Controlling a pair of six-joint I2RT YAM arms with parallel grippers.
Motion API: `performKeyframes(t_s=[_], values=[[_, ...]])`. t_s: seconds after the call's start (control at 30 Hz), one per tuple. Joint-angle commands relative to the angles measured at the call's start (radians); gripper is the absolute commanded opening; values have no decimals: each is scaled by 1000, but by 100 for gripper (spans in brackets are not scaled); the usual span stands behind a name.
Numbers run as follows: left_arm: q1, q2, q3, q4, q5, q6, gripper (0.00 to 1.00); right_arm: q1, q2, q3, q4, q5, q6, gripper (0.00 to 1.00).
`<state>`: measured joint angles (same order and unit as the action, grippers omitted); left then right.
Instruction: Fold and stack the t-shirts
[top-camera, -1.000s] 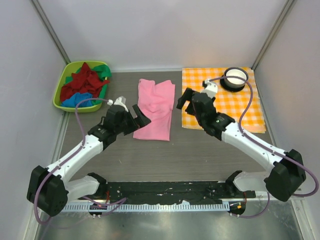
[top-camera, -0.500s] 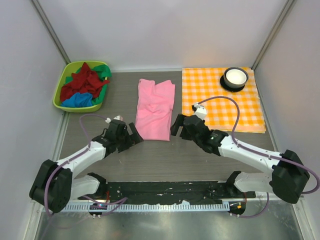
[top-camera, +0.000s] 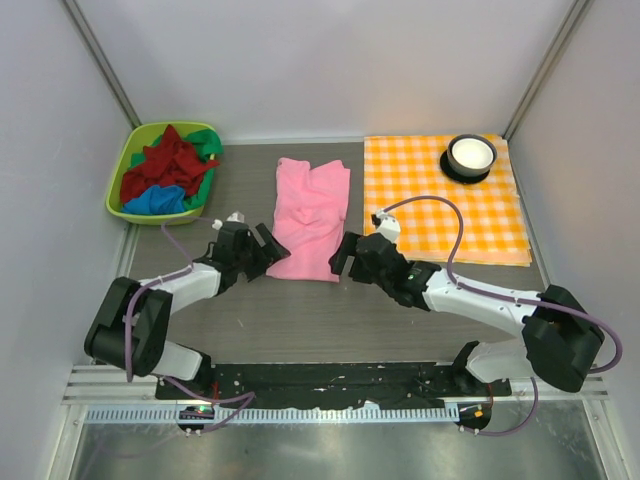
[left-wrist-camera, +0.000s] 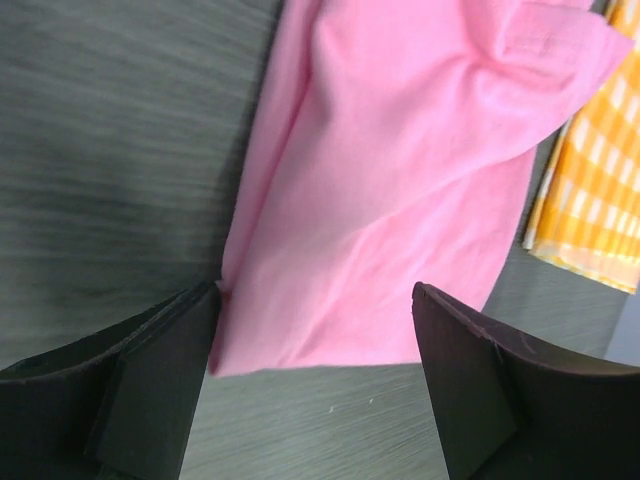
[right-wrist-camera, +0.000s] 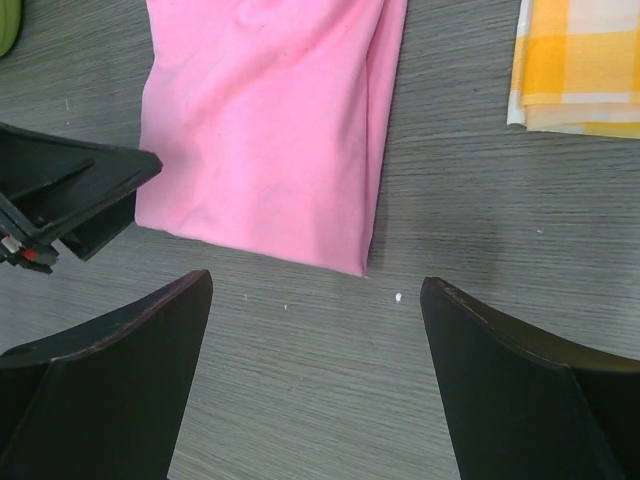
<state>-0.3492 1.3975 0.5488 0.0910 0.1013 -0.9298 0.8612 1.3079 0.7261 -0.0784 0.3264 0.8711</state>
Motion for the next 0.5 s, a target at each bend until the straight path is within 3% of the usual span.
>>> performKeyframes(t_s=[0.0, 0.07, 0.17, 0.2, 0.27, 0.3, 0.37, 0.47], values=[[3, 126, -29, -36, 58, 11, 81, 4, 5, -2, 37, 22, 5, 91], [3, 150, -35, -22, 66, 13, 78, 4, 8, -4, 35, 20, 6, 91], [3, 164, -47, -1, 81, 16, 61, 6, 31, -2, 37, 5, 12, 91], [3, 164, -52, 1, 86, 17, 49, 4, 37, -2, 43, 5, 16, 91], [3, 160, -55, -4, 87, 20, 36, 6, 63, -2, 48, 0, 22, 91], [3, 152, -58, -7, 87, 20, 19, 6, 71, -2, 55, -6, 31, 90], [3, 141, -59, -16, 86, 20, 0, 4, 106, -2, 69, -12, 35, 89], [3, 126, -64, -17, 90, 20, 0, 4, 171, 2, 120, -21, 48, 89]])
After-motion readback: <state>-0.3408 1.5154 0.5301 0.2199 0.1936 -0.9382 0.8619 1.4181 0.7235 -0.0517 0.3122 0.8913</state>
